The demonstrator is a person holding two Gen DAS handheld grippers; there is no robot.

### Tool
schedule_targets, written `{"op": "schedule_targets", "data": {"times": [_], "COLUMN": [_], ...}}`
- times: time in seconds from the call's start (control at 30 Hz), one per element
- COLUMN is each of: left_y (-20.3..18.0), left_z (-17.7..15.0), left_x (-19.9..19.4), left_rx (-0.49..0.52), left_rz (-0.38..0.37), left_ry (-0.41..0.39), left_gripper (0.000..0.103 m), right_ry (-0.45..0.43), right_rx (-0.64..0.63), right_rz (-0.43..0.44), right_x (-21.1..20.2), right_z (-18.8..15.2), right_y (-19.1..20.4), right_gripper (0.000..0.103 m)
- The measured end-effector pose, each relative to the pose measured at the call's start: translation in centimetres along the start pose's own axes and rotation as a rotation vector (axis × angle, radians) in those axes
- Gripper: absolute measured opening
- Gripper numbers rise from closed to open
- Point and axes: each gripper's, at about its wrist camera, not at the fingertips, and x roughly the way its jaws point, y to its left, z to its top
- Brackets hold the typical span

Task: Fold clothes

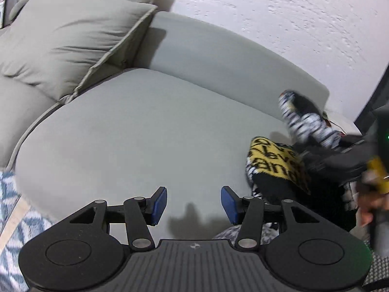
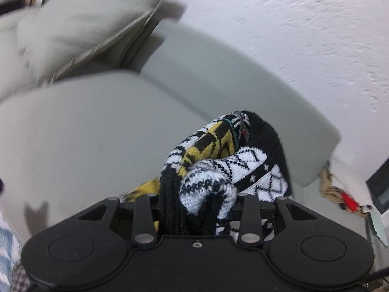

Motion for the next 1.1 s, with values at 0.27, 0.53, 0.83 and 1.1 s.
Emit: {"op": "schedule_targets", "data": {"times": [0.27,0.53,0.83,1.1], "left_y": [0.0,-2.9,-8.8,-14.1], "left_z": [-1.4,-1.7,-0.2,4.3], "left_x": [-2.3,-3.6,-3.7,2.4], "left_rx": [-0.036,-0.004,0.096,0.120], "left_rz": [0.028,0.036,-0.049,-0.091], "left_ry": [0.000,-0.017,-0.021,0.041], "left_gripper": [0.050,0.057,0.063,0.067], "right_ry": [0.021,-0.057,-0.158,-0.109], "right_rx": [-0.173,0.064,0.420,0.686], "right_rz": [-0.019,0.224,0.311,0.288], "right_x": [3.7,-3.3,-10.7,-9.4], "right_z": [-2.3,-2.3,-7.9,-14.4], "right_y": [6.8,-1.5,-15.3,-22.1], "right_gripper": [0.049,0.067,0.084,0.082]}}
